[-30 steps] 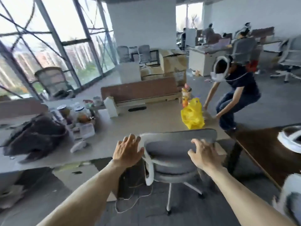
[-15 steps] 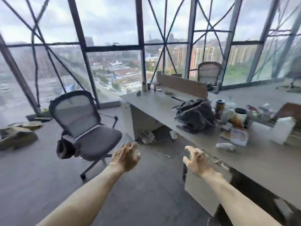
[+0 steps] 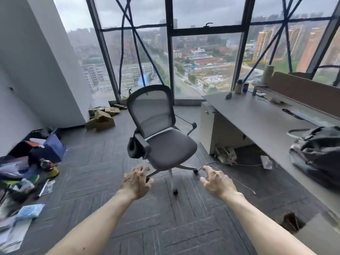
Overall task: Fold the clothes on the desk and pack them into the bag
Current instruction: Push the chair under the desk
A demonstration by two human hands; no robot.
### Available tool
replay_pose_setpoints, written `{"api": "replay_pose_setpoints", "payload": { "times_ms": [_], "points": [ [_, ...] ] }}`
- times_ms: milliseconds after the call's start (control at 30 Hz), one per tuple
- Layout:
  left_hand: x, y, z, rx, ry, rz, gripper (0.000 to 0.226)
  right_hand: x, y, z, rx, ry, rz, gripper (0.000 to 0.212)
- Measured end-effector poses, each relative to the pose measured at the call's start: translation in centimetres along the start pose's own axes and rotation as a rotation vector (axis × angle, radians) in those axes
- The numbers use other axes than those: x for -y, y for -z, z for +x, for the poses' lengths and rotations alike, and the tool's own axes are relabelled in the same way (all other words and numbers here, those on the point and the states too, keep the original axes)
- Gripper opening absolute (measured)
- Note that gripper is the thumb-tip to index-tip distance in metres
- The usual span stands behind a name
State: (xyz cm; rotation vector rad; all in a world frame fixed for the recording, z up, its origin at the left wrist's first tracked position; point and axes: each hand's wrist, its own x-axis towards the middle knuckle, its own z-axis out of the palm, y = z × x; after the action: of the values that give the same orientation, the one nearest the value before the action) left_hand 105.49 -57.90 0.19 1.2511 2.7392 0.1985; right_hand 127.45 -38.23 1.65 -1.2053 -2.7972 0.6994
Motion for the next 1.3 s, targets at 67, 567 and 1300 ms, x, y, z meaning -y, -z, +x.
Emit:
{"api": "replay_pose_setpoints", "payload": {
  "times_ms": [67,567,1300],
  "points": [
    [2.0,1.5,4.0,0.007,0.052,0.012,0.049,1.8,-0.3,5.5,0.036,0.036,0.002,0.047],
    [20.8,6.8,23.8,-0.024,0.217,0.109,0.050,24.1,-5.1,36.4,0.083,0.373,-0.131,0.047],
    [50.1,14.6,65.4,0.070,-0.083,0.161,0.056,48.5,-10.0,77.4,0.017,-0.125,0.104,0.076]
  ]
}}
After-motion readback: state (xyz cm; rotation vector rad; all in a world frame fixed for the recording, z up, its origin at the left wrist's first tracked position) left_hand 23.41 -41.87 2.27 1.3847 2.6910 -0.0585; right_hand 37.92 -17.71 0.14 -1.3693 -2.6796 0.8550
